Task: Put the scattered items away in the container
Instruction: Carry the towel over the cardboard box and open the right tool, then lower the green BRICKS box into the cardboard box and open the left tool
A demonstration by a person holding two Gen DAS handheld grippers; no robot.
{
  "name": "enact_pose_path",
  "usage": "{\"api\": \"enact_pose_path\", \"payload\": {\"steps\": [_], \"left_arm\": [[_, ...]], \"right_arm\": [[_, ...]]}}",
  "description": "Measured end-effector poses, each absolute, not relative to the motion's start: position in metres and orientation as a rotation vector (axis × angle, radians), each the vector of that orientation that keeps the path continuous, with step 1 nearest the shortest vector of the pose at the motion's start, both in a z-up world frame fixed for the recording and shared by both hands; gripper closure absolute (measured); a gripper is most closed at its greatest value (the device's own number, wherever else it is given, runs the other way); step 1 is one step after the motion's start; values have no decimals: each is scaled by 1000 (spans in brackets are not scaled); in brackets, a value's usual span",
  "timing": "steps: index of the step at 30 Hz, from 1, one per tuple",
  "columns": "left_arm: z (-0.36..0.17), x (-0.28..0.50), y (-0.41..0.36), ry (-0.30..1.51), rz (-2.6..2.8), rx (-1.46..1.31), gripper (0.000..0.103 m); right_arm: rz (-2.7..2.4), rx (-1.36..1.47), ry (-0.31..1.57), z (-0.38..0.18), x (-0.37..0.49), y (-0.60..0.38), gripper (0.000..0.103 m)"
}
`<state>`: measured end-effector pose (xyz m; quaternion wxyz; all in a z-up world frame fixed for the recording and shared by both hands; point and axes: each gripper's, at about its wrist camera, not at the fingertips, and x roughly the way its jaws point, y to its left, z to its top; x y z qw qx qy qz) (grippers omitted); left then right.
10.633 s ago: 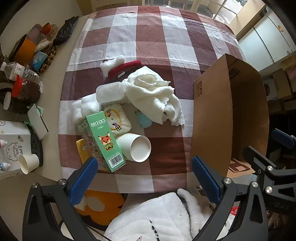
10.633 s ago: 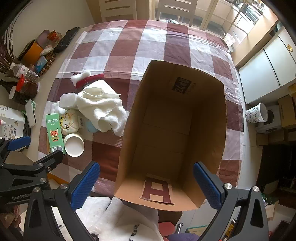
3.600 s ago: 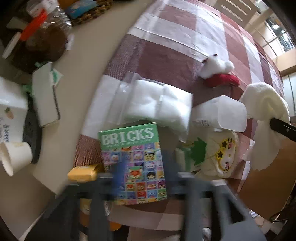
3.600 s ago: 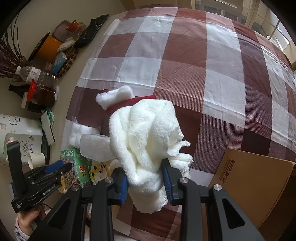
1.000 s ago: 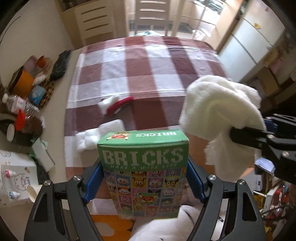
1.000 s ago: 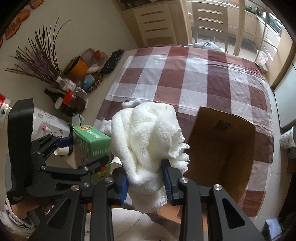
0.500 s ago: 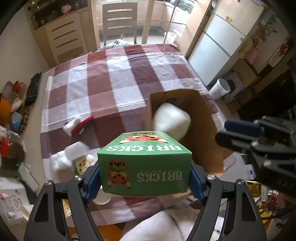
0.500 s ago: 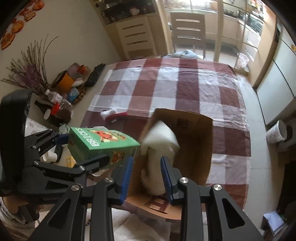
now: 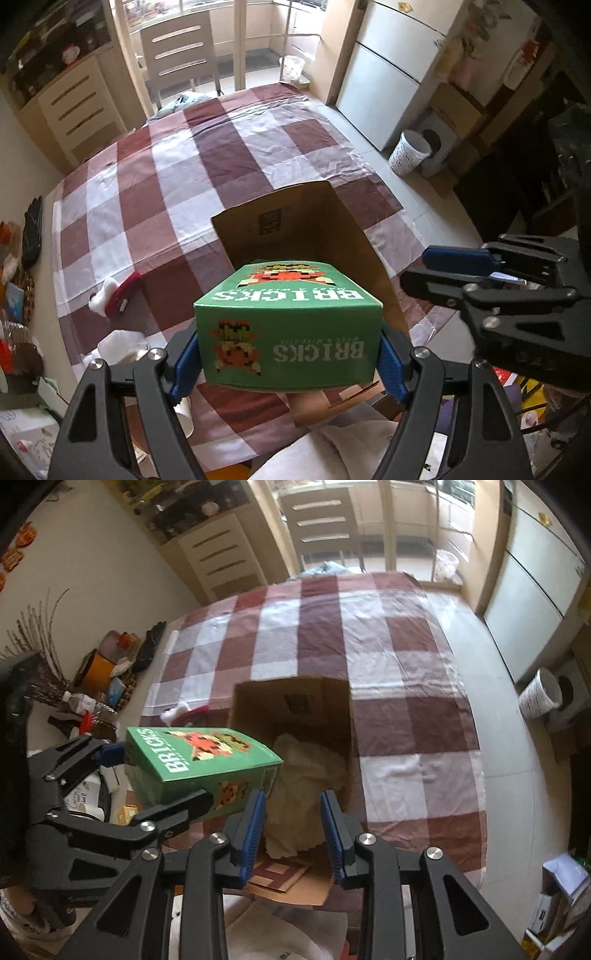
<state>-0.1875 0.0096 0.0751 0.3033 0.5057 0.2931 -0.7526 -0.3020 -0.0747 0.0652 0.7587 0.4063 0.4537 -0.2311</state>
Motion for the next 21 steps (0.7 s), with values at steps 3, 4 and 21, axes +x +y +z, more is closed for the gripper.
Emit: {"api": "enact_pose_path", "payload": {"steps": [3,4,21], "left_arm": [[78,-198,15,745,-2007,1353,24],[80,-200,17,750,-2022,1349,24],[27,-214,29,769,-1977,1520,24]], "right_arm": [[-505,909,993,56,-309,-77,71],[-505,916,992,55,-311,-78,71],[-496,894,1108,18,-316,-74,71]]}}
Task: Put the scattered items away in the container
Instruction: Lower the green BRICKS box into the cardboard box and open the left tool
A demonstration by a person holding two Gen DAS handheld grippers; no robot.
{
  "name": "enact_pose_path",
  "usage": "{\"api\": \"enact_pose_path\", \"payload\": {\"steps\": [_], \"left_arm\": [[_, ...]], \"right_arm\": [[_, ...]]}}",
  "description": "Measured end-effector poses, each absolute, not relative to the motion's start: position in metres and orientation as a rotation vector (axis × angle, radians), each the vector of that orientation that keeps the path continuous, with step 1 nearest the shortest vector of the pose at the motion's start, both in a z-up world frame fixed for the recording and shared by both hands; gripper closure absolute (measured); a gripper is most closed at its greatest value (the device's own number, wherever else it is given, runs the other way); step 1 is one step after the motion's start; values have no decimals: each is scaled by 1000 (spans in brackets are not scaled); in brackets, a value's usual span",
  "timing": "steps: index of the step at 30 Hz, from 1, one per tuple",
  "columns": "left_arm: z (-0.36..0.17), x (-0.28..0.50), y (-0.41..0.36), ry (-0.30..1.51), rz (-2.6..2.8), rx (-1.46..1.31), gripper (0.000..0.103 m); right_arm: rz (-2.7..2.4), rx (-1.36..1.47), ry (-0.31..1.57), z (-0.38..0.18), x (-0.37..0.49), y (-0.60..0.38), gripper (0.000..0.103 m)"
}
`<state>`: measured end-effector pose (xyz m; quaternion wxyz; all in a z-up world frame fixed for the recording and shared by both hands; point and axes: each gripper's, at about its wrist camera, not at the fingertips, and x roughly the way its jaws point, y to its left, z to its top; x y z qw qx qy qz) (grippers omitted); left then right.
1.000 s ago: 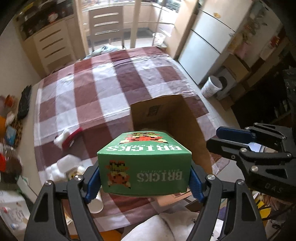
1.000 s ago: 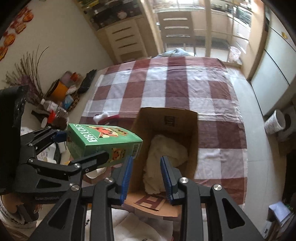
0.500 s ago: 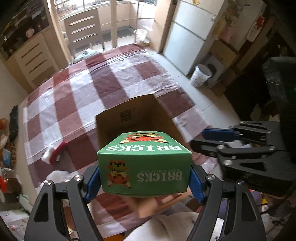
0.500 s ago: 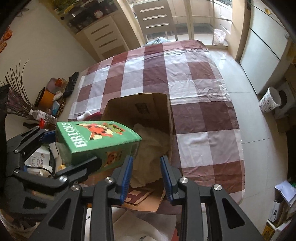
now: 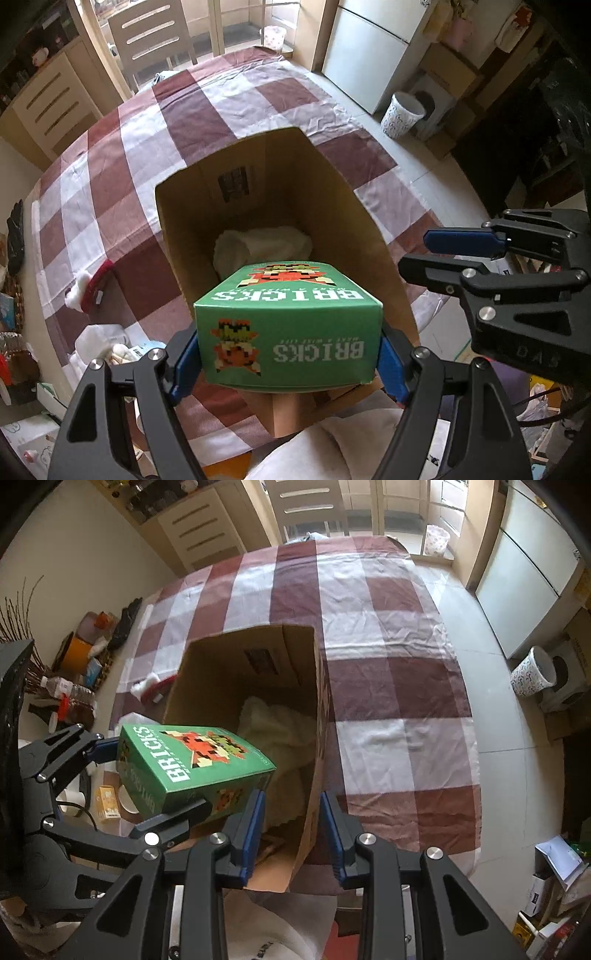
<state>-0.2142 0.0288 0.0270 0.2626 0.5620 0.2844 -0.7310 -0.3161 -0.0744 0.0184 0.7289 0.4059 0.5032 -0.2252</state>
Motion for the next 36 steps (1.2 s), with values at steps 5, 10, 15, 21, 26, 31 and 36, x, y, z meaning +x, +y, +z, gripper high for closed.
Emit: {"api": "enact_pose_path", "payload": {"steps": [5,10,15,21,26,31,36], "left_arm": [[21,-214,28,784,-1967,1529,23],[16,-213,25,824,-1925,1552,23],[11,-210,25,856,-1878,1593,22],[9,-209,29,901,-1852,1625,20],[19,-216,30,901,-1863,1613,12],[29,-216,30,874,-1873,1595,12],[30,-213,28,873,-1861,1597,12]], "right_arm": [[-497,923,1139,10,-318,-75,70],[-515,941,1159,6,-321,-77,64],[-541,949,1171,4,-327,-77,51],[-569,971,1183,-1,-335,-79,45],[-567,980,1182,-2,-338,-79,45],[-570,977,1184,-1,-340,-80,45],[-565,971,1186,1,-341,-80,45]]}}
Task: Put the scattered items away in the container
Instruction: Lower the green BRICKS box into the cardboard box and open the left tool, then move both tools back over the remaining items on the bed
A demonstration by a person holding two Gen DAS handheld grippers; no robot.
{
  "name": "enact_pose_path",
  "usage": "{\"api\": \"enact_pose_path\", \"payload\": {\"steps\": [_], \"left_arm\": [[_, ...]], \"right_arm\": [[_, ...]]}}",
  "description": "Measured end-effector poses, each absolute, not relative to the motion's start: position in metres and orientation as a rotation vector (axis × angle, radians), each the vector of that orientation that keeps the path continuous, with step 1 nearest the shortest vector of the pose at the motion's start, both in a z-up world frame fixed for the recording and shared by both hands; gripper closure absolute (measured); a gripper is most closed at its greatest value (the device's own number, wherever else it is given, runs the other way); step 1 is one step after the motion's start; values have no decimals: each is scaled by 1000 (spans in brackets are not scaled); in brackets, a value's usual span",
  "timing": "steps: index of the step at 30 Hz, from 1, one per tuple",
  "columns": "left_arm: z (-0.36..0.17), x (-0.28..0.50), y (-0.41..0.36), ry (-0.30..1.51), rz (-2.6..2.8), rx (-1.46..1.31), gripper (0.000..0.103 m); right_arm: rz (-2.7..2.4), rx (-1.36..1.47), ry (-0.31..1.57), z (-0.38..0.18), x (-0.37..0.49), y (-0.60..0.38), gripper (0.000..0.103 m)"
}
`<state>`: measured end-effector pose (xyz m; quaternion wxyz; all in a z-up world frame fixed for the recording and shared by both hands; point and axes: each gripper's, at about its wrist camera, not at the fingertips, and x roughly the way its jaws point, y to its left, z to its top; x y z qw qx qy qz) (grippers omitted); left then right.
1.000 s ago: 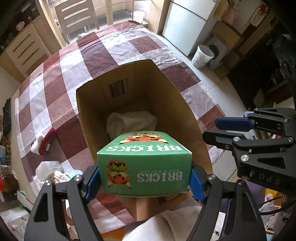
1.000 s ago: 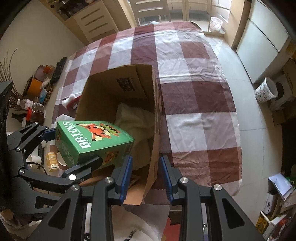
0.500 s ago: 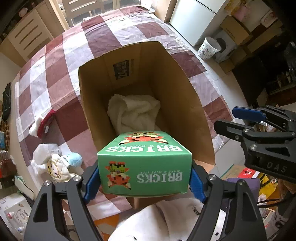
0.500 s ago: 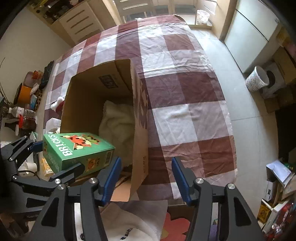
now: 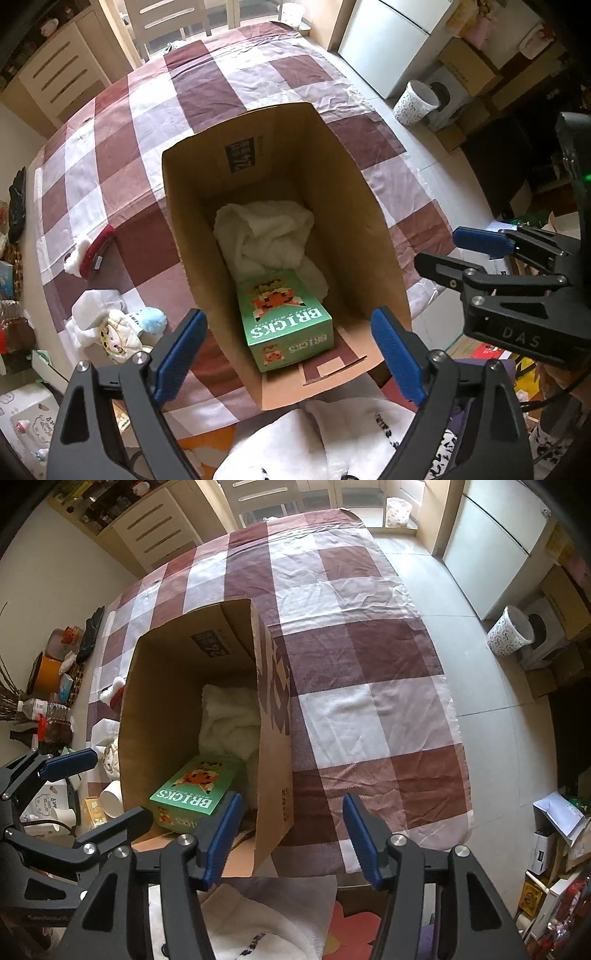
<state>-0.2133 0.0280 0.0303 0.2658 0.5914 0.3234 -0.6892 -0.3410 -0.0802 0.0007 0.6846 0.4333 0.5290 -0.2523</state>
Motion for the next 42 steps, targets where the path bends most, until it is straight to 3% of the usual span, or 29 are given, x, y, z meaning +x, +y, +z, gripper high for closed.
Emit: {"api": "enact_pose_path", "payload": {"steps": [20,42], "left_arm": [[39,-177,20,892,-1833,1535,12],[29,18,2,1044,-1504,1238,12]], "right_arm": [[-518,847,1214,25,-308,-70,45],[-228,551,1274,55,-178,16,45]]}}
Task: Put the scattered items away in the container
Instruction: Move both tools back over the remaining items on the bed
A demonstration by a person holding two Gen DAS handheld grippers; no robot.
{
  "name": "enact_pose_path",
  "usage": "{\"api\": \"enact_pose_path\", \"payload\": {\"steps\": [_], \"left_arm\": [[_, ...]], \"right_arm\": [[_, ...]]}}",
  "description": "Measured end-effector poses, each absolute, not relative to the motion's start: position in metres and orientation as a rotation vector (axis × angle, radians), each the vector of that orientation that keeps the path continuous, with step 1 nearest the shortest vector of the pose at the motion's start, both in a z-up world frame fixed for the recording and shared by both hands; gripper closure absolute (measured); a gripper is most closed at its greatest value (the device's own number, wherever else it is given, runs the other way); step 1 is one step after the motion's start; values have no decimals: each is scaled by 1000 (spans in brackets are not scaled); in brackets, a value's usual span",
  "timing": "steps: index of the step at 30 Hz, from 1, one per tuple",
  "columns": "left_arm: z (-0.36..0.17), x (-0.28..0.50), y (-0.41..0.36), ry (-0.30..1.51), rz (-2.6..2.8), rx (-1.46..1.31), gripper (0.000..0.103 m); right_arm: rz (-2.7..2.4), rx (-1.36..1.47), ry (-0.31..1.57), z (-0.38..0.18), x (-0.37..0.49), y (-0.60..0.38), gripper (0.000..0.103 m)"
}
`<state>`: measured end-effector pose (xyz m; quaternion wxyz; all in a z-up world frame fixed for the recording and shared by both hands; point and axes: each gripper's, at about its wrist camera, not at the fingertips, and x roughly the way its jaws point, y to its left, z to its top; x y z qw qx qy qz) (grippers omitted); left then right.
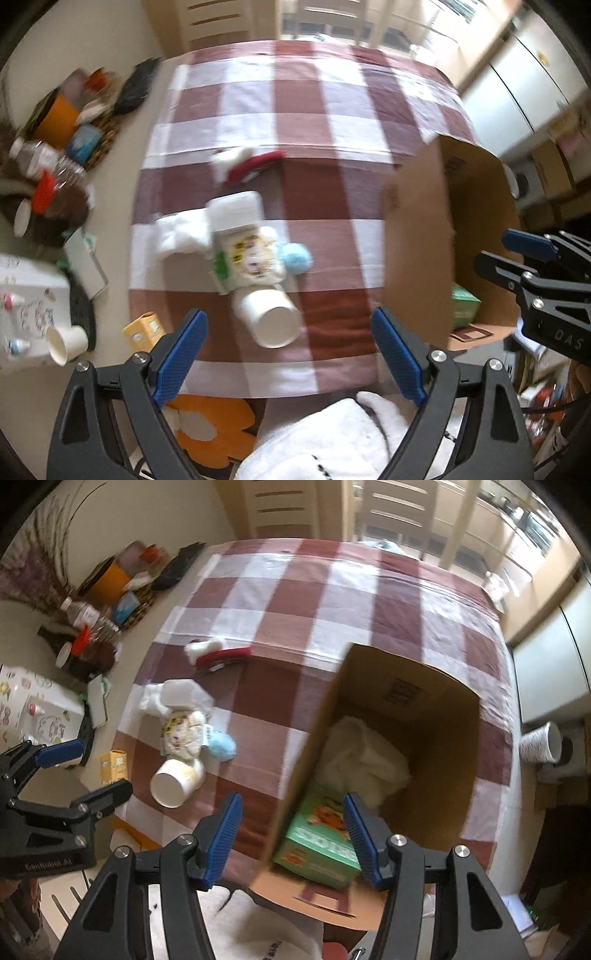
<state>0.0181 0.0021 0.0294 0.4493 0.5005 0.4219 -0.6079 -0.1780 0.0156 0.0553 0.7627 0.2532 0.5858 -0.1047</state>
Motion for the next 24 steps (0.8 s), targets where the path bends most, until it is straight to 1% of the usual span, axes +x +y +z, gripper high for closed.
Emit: {"api": "enact_pose_path", "payload": {"steps": [5,13,24], "left_arm": [[22,76,8,1073,-1413,1158,12],[-13,162,30,1159,-1255,1073,12],[-75,213,53,1293,-1162,1007,12]], "right_arm": [[-168,511,1263,60,-155,38,45],[-24,449,1309,51,-120,82,45],[148,403,1429,5,-94,142,45]]}}
